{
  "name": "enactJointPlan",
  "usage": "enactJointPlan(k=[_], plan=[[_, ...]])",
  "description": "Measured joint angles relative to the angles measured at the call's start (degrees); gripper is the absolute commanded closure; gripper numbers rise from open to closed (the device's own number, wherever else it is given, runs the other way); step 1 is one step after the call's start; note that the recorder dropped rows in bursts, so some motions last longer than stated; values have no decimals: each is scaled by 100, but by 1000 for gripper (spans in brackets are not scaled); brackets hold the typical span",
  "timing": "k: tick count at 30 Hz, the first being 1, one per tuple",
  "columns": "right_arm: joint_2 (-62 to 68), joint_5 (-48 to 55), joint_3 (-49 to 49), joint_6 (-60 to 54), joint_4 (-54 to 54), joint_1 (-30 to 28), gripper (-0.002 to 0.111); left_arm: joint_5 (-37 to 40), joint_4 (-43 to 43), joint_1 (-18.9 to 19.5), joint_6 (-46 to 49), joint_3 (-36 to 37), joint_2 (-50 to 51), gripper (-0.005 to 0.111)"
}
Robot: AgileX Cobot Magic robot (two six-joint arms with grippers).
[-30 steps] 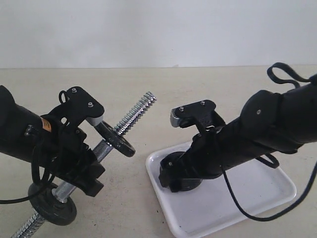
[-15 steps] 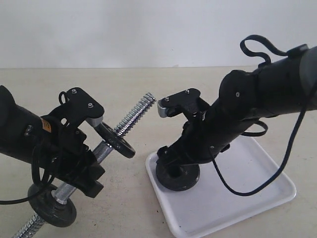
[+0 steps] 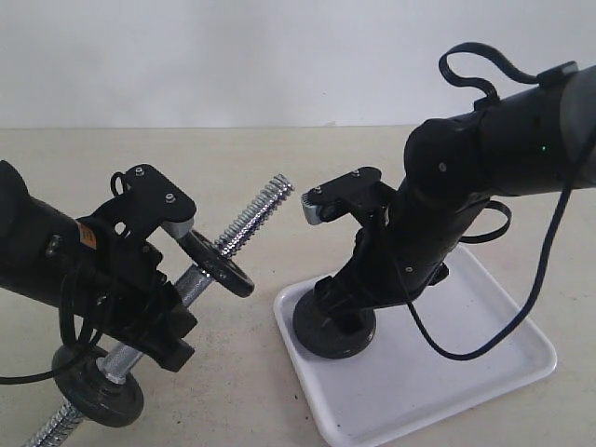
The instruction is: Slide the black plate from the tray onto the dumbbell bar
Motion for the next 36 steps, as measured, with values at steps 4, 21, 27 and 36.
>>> enactJointPlan(k=[4,21,27,36], plan=[[59,-34,0,0,-11,0,27,0,0,0,0,0,0,103],[768,-152,-332,102,197,171,27,0,0,0,0,0,0,103],[826,-405,-343,102,255,171,27,-113,-22,0,0,0,247,103],[991,-883,-448,102,254,171,27,-187,-65,0,-38,11,478,103]])
